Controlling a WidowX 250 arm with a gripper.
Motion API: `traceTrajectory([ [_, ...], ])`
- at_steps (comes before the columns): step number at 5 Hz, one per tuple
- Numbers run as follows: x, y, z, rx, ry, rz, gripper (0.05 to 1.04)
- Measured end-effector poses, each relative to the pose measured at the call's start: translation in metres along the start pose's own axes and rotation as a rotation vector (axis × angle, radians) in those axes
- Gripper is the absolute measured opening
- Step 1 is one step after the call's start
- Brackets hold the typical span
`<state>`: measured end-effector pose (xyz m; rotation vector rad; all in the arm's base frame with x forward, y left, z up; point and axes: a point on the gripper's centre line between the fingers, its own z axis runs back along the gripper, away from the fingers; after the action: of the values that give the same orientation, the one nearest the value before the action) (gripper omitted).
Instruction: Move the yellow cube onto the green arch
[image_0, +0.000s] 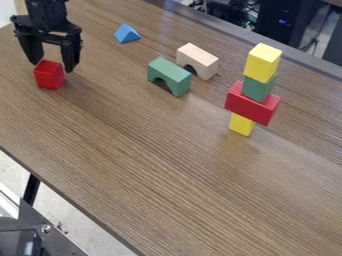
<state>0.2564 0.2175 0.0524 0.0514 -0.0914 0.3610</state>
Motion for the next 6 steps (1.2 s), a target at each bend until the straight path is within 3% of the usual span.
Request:
traceTrajectory([
  [1,-0.005,-0.002,-0.009,-0.01,0.029,0.0,0.999],
  [2,-0.005,-0.012,0.008,-0.019,-0.008,-0.003,0.999],
  [4,0.004,-0.035,0.08,-0.046,-0.196,-0.025,0.999],
  [5,0.006,-0.067,0.1,-0.153,-0.239,-0.078,0.999],
  [6,0.008,-0.104,0.13,-0.223,-0.299,-0.158,0.999],
])
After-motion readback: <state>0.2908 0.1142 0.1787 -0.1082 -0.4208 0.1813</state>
